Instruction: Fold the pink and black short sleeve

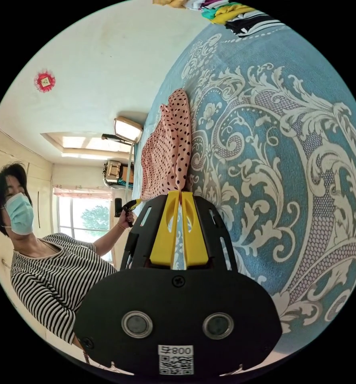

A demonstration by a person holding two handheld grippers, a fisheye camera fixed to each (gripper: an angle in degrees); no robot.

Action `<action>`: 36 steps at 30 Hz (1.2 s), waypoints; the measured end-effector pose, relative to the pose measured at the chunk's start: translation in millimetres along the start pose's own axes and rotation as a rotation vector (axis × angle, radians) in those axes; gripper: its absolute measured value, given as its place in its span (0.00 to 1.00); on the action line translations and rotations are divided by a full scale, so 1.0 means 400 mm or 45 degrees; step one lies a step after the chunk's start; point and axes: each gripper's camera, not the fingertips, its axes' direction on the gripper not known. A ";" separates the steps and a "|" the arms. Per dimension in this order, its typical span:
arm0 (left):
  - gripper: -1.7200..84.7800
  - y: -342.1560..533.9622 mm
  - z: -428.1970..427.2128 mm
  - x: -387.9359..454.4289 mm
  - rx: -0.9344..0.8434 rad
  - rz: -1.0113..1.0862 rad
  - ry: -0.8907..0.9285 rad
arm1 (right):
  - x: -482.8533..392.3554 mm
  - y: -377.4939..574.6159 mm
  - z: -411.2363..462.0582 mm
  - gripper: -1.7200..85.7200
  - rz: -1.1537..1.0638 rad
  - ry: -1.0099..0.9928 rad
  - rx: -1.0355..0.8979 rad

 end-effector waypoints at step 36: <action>0.05 0.254 0.667 1.377 -0.231 1.555 -0.683 | -0.279 0.085 0.171 0.07 -0.089 -0.021 0.091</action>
